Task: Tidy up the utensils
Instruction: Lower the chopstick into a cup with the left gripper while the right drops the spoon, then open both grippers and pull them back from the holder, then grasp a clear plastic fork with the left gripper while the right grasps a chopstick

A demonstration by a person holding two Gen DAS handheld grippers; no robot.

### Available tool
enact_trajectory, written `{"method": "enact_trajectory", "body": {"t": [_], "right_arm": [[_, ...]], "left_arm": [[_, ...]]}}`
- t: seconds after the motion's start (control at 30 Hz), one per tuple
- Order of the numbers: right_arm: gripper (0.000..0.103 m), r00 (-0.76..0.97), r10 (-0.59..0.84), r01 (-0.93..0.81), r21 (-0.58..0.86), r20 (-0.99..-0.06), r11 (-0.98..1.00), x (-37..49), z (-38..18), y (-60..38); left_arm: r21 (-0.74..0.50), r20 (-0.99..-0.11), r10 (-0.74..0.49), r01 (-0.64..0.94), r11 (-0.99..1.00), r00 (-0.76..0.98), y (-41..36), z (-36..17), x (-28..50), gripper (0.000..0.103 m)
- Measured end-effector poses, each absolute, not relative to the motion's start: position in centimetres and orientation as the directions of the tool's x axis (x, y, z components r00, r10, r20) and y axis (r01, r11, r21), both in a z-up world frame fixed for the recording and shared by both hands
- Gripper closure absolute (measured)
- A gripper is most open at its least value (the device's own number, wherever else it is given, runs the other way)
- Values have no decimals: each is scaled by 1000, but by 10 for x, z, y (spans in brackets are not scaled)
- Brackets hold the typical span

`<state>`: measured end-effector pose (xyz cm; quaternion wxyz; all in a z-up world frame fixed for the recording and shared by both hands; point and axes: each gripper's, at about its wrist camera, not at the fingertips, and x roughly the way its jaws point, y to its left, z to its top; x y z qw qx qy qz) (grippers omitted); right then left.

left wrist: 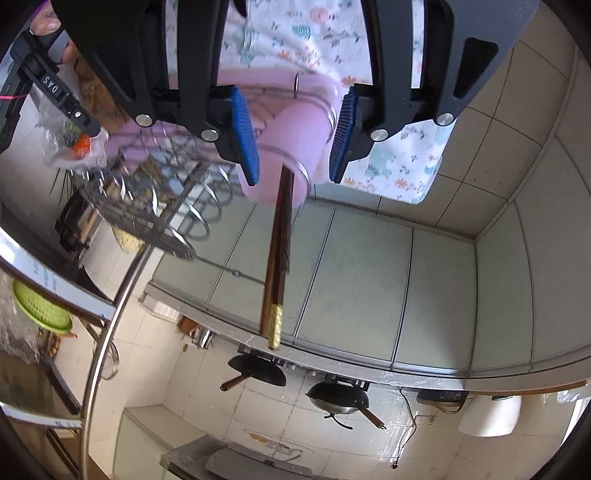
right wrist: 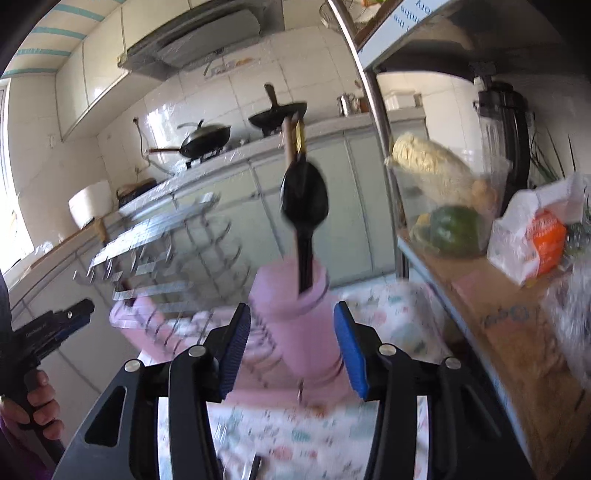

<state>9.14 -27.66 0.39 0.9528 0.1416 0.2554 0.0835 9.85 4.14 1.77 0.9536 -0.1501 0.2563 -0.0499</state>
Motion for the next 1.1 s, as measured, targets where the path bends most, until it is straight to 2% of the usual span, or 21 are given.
{"method": "enact_trajectory", "body": {"t": [0.13,0.33,0.53,1.1], "right_arm": [[57,815,251,-107,290,-523,951,74,-11,-261],[57,765,215,-173,128,-608,977,50,-30,-221],[57,709,278,-217,174,-649,961,26,-36,-203],[57,761,210,-206,78,-614,975,-43,-6,-201]], "left_arm": [[-268,-510,-164,26,963,844,32,12,79,64],[-181,-544,-146,54,982,826,14,1,51,64],[-131,-556,-146,87,988,818,-1,-5,20,64],[-111,-550,-132,85,990,824,-17,5,-53,63]]}}
